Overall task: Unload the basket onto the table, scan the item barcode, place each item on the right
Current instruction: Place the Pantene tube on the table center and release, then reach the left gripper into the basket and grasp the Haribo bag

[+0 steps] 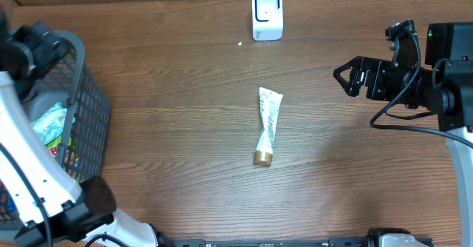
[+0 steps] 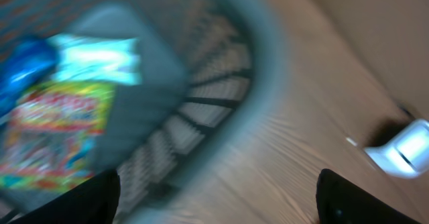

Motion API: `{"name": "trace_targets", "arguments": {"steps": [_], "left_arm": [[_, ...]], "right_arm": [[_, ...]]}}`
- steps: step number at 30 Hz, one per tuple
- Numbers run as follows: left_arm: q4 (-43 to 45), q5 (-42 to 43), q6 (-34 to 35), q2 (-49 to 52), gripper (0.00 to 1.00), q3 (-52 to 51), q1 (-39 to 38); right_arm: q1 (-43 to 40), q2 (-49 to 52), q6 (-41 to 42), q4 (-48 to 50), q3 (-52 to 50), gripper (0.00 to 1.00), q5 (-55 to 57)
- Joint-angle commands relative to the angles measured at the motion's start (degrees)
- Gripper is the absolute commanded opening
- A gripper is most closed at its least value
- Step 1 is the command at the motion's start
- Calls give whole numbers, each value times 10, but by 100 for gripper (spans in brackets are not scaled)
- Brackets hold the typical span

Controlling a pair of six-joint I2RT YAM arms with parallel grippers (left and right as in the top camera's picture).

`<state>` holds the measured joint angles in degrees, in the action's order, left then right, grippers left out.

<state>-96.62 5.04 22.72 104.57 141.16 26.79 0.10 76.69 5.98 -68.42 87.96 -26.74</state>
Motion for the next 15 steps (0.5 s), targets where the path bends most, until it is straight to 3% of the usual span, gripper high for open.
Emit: {"name": "trace_targets", "arguments": {"steps": [1, 5, 15], "left_arm": [[-2, -60, 36, -9, 84, -87, 87], [37, -76, 41, -9, 84, -193, 138], [172, -132, 76, -9, 85, -466, 162]], "right_arm": [[3, 0, 0, 3, 13, 100, 2], [3, 8, 0, 2, 13, 100, 1], [3, 73, 0, -6, 13, 100, 0]]}}
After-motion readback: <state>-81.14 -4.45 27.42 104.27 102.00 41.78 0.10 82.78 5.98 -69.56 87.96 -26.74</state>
